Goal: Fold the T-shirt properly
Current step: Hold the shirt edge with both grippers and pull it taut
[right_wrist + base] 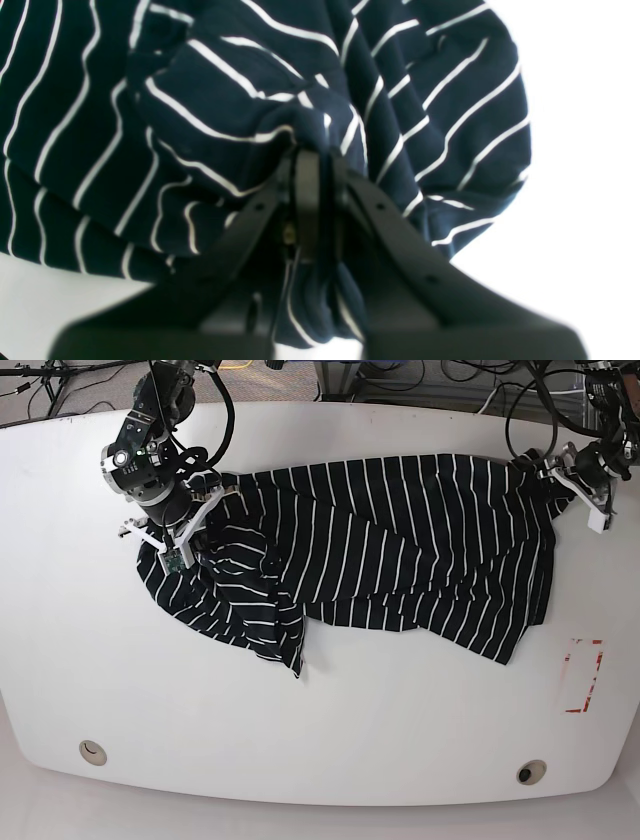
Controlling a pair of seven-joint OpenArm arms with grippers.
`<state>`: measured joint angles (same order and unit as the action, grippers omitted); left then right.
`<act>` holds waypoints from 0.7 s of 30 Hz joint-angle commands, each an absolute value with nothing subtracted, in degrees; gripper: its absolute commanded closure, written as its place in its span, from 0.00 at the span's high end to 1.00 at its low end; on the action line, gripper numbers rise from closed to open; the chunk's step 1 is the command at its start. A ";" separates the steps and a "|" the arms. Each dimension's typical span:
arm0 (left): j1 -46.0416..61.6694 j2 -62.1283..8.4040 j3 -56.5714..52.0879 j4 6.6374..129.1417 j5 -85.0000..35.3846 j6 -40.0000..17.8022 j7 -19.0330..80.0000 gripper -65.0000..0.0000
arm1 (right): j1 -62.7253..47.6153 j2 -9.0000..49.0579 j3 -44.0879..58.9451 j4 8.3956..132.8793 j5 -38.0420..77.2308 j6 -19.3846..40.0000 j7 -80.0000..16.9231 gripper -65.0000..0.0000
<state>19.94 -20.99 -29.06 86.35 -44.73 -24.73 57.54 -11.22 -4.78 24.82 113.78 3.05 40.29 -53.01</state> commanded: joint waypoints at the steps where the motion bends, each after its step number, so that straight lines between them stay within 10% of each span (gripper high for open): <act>1: 20.62 -20.88 -27.74 86.20 -43.30 -24.48 60.88 0.15 | -10.77 -4.53 24.92 114.68 3.82 40.00 -51.91 0.00; 4: 20.53 -20.88 -27.30 85.93 -43.21 -24.48 60.79 0.00 | -10.77 -4.44 24.92 114.68 3.82 40.00 -51.91 0.00; 21: 20.53 -19.38 -37.76 101.58 -46.46 -24.48 61.58 0.00 | -10.51 -4.88 27.47 117.41 4.53 40.00 -52.09 0.00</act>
